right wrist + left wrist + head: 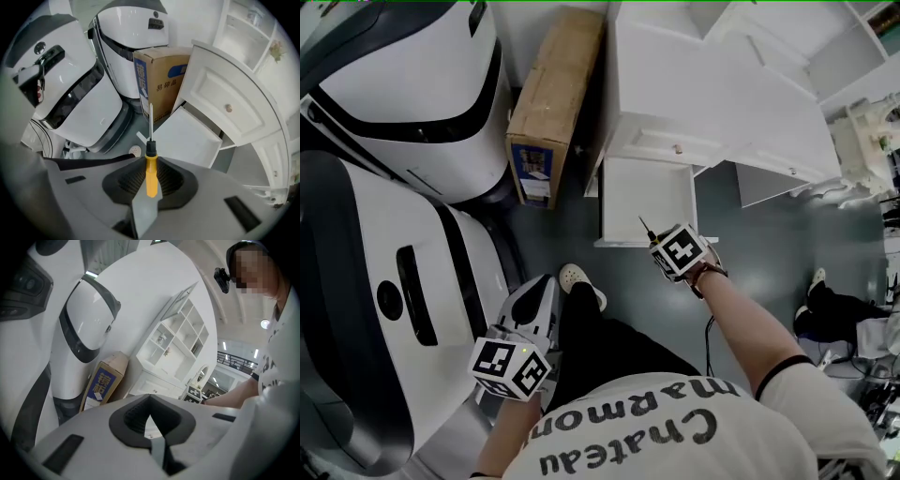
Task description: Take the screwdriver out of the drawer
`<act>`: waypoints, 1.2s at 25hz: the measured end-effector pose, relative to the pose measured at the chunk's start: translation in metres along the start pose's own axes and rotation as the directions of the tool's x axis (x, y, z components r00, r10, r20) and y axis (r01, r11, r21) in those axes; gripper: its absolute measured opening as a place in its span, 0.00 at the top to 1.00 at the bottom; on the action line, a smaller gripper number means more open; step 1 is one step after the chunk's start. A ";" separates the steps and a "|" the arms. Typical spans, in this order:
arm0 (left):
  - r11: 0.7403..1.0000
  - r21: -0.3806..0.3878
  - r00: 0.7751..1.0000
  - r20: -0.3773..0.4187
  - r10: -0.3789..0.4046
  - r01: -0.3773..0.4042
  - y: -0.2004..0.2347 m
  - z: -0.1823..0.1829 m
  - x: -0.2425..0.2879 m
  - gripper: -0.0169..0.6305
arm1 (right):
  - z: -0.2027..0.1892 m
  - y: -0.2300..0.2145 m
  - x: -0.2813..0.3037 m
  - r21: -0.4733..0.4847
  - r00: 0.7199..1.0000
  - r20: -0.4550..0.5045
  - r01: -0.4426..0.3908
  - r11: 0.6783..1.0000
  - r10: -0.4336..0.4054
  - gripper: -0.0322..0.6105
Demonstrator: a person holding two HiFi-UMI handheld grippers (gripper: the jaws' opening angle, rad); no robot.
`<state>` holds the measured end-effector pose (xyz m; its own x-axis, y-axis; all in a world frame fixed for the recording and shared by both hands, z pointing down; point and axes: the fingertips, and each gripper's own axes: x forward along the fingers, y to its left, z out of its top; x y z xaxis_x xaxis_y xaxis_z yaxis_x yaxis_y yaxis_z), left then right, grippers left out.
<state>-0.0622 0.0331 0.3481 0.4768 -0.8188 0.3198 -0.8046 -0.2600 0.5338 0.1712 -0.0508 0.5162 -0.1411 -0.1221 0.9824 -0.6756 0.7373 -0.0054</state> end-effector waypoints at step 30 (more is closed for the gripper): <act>0.833 0.421 0.871 0.168 -0.462 0.360 -0.225 0.203 -0.075 0.94 | 0.067 0.076 -0.395 0.322 0.499 0.839 -0.137 0.937 -0.215 0.82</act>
<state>0.0111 0.0487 0.0452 0.7272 -0.6792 -0.0992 -0.6473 -0.7267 0.2300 0.1274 0.0089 0.1149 -0.5325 -0.7773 0.3350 -0.8464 0.4935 -0.2001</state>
